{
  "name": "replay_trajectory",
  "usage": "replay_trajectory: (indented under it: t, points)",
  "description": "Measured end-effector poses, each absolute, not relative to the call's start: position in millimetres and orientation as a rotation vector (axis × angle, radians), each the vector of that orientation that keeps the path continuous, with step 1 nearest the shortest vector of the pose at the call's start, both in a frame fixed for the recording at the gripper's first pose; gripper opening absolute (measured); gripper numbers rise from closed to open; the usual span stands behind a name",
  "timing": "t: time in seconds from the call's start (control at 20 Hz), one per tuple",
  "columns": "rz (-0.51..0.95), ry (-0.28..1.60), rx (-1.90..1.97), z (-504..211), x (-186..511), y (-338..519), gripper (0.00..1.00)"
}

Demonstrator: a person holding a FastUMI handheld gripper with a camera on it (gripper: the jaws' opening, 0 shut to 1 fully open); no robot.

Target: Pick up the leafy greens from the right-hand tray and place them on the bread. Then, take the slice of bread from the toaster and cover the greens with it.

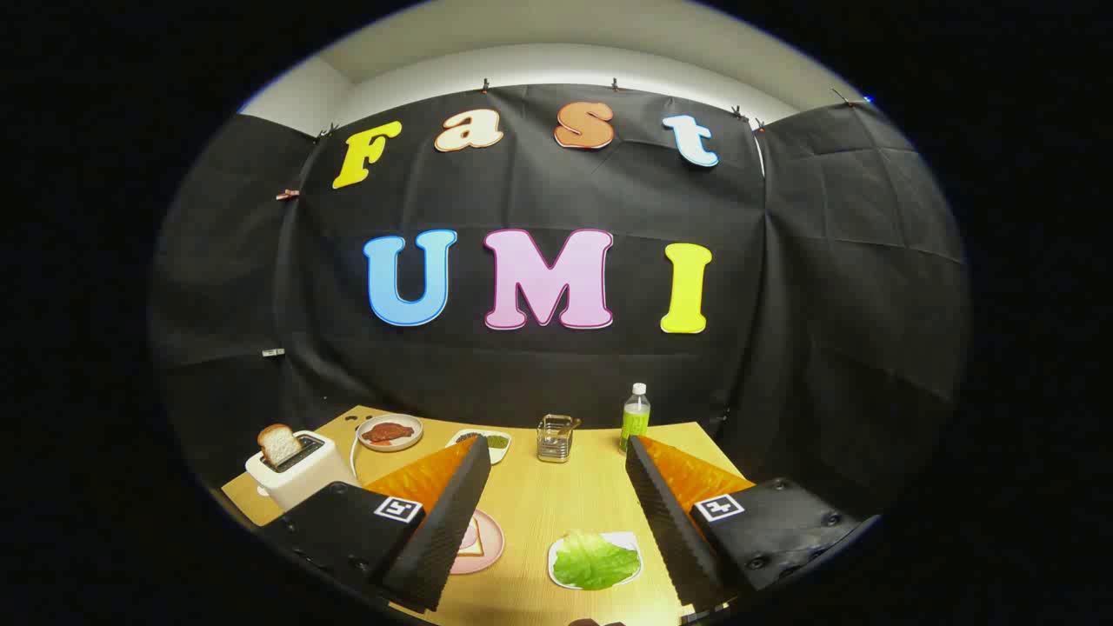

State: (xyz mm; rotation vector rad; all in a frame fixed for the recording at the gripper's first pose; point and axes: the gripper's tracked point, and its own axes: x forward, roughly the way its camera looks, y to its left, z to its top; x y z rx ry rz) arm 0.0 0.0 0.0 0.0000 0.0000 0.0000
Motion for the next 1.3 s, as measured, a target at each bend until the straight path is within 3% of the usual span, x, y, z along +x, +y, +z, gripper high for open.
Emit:
replay_trajectory:
  t: [1.3]
  points:
    - [0.043, 0.153, 0.006, -51.8, 26.6, -11.6, 0.98]
